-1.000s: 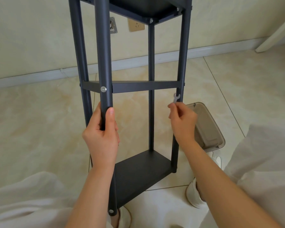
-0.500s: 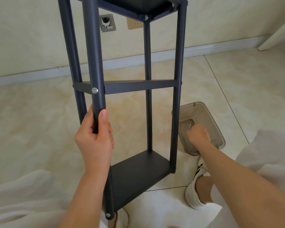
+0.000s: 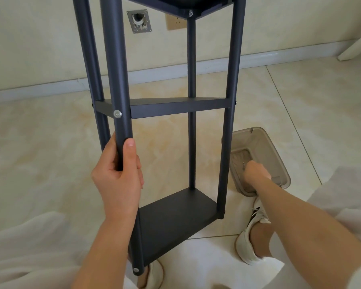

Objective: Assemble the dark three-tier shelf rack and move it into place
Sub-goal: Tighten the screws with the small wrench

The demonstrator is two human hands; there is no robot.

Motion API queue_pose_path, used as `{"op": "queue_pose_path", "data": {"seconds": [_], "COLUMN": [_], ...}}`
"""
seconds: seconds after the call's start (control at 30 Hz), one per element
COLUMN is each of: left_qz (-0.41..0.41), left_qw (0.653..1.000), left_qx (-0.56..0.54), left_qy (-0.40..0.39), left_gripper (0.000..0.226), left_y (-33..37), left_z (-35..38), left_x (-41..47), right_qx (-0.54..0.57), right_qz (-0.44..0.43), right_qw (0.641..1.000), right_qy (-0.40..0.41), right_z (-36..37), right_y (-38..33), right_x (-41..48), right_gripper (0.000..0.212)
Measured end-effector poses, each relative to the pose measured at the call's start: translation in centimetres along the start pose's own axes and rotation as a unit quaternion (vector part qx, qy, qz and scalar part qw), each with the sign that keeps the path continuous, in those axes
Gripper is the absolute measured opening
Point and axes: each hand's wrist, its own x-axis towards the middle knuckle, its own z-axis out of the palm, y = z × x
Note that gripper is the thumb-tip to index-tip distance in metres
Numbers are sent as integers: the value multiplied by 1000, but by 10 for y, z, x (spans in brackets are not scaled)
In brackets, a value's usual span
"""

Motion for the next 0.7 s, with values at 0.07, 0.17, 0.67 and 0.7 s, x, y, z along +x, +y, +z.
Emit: {"op": "queue_pose_path", "data": {"seconds": [0.07,0.17,0.67,0.7], "left_qz": [-6,-5,15,13], "left_qw": [1000,1000,1000,1000], "left_qx": [-3,-12,-6,-7], "left_qy": [1,2,-4,-2], "left_gripper": [34,36,26,31], "left_y": [0,-1,-3,-4], "left_z": [1,1,0,-1], "left_x": [0,-1,1,0], "right_qx": [-8,-10,523,544], "right_qz": [-4,-6,-75,-113], "right_qw": [1000,1000,786,775], "right_qy": [5,16,320,300], "right_z": [1,4,-122,-133], "right_y": [0,-1,-77,-85], "right_x": [1,-1,-44,-50], "right_gripper": [18,17,31,32]}}
